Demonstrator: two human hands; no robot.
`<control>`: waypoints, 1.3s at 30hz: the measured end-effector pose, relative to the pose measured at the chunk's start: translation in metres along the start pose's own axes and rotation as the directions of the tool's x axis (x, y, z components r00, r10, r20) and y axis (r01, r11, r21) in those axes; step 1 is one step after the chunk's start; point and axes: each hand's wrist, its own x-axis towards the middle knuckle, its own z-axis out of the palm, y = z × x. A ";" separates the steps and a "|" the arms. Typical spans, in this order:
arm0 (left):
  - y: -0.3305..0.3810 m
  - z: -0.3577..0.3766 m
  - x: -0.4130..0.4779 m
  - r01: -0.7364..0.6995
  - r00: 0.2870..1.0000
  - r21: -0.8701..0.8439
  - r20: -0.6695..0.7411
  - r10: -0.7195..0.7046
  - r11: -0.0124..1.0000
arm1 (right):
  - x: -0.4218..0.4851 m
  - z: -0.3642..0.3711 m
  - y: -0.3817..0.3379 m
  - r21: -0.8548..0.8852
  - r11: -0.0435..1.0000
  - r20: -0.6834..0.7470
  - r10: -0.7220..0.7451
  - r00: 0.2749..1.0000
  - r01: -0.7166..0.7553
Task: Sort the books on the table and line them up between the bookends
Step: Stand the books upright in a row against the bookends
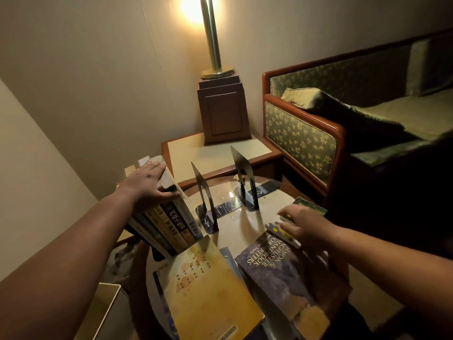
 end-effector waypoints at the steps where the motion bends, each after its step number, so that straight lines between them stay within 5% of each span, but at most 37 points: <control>1: 0.000 0.000 0.000 -0.002 1.000 0.008 0.001 0.002 1.000 | -0.003 -0.001 0.013 -0.043 0.997 0.002 0.061 0.998 -0.061; 5: 0.001 -0.001 0.001 -0.010 1.000 0.011 0.005 0.010 1.000 | -0.011 0.000 0.049 -0.021 0.981 0.038 0.191 0.981 -0.191; 9: -0.001 0.000 0.002 -0.007 1.000 0.008 0.007 0.007 1.000 | -0.016 -0.001 0.063 -0.054 0.985 0.057 0.166 0.985 -0.163; 14: -0.002 0.002 0.005 -0.009 1.000 -0.009 0.008 0.009 1.000 | -0.020 0.002 0.069 -0.264 0.963 0.053 0.076 0.996 -0.059; 25: -0.002 0.003 0.006 -0.003 1.000 0.002 0.003 0.003 1.000 | -0.022 0.014 0.057 -0.389 0.859 0.119 -0.310 0.943 0.331; 35: -0.002 0.004 0.006 -0.007 1.000 0.005 -0.011 0.007 1.000 | -0.024 0.011 0.023 -0.243 0.842 0.225 -0.433 0.873 0.481; 39: -0.002 0.004 0.005 -0.006 1.000 0.004 -0.018 0.006 1.000 | -0.029 0.016 0.012 -0.074 0.933 0.059 -0.349 0.935 0.352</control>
